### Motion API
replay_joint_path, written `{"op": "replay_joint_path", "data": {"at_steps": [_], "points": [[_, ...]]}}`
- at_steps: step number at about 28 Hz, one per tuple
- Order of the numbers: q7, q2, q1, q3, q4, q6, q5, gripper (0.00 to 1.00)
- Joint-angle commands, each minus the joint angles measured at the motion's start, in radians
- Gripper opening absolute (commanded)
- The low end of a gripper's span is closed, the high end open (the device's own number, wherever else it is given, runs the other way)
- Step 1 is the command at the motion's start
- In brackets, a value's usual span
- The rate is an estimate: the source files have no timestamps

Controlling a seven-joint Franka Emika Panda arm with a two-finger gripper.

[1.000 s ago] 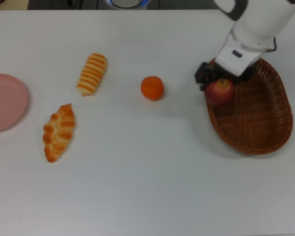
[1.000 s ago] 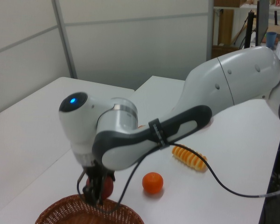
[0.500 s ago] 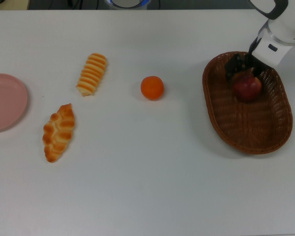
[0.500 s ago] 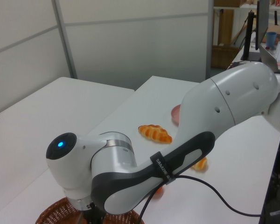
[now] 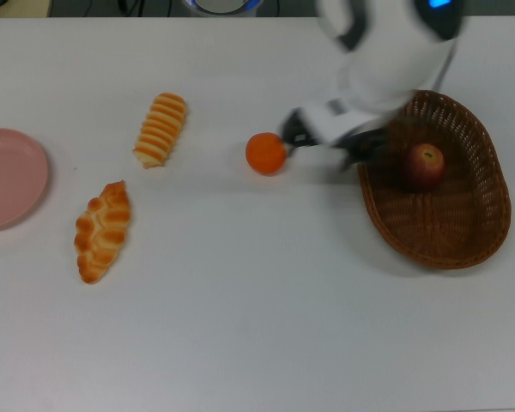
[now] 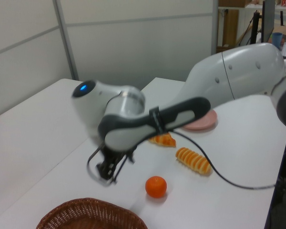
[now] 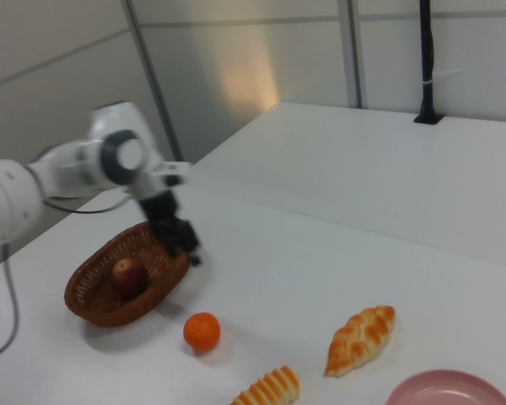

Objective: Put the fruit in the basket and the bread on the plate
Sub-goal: 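Move the gripper to the braided bread and grasp it, then lift the braided bread onto the pink plate and open the gripper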

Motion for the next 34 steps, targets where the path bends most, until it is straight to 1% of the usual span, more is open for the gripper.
{"op": "replay_joint_path", "data": {"at_steps": [1,3,4,8,9,12,13,14,18,21,24,30,31,34], "points": [[-0.086,0.003,-0.140,-0.009,-0.041,0.007,0.027,1.00],[-0.120,0.007,-0.189,-0.009,-0.038,0.033,0.025,1.00],[-0.160,0.008,-0.226,-0.009,-0.039,0.076,0.022,1.00],[-0.240,0.034,-0.272,-0.017,-0.038,0.122,0.019,1.00],[-0.252,0.046,-0.284,-0.030,-0.036,0.131,0.019,1.00],[-0.255,0.060,-0.286,-0.073,-0.038,0.160,0.021,1.00],[-0.255,0.062,-0.286,-0.092,-0.039,0.171,0.022,1.00],[-0.251,0.063,-0.286,-0.119,-0.041,0.183,0.028,1.00],[-0.248,0.065,-0.304,-0.152,-0.042,0.202,0.035,1.00],[-0.248,0.068,-0.353,-0.153,-0.042,0.231,0.038,1.00],[-0.248,0.098,-0.372,-0.153,-0.041,0.274,0.033,1.00],[-0.252,0.174,-0.380,-0.155,-0.041,0.343,0.018,1.00],[-0.252,0.194,-0.378,-0.155,-0.041,0.357,0.010,1.00],[-0.244,0.218,-0.374,-0.155,-0.041,0.375,-0.010,1.00]]}}
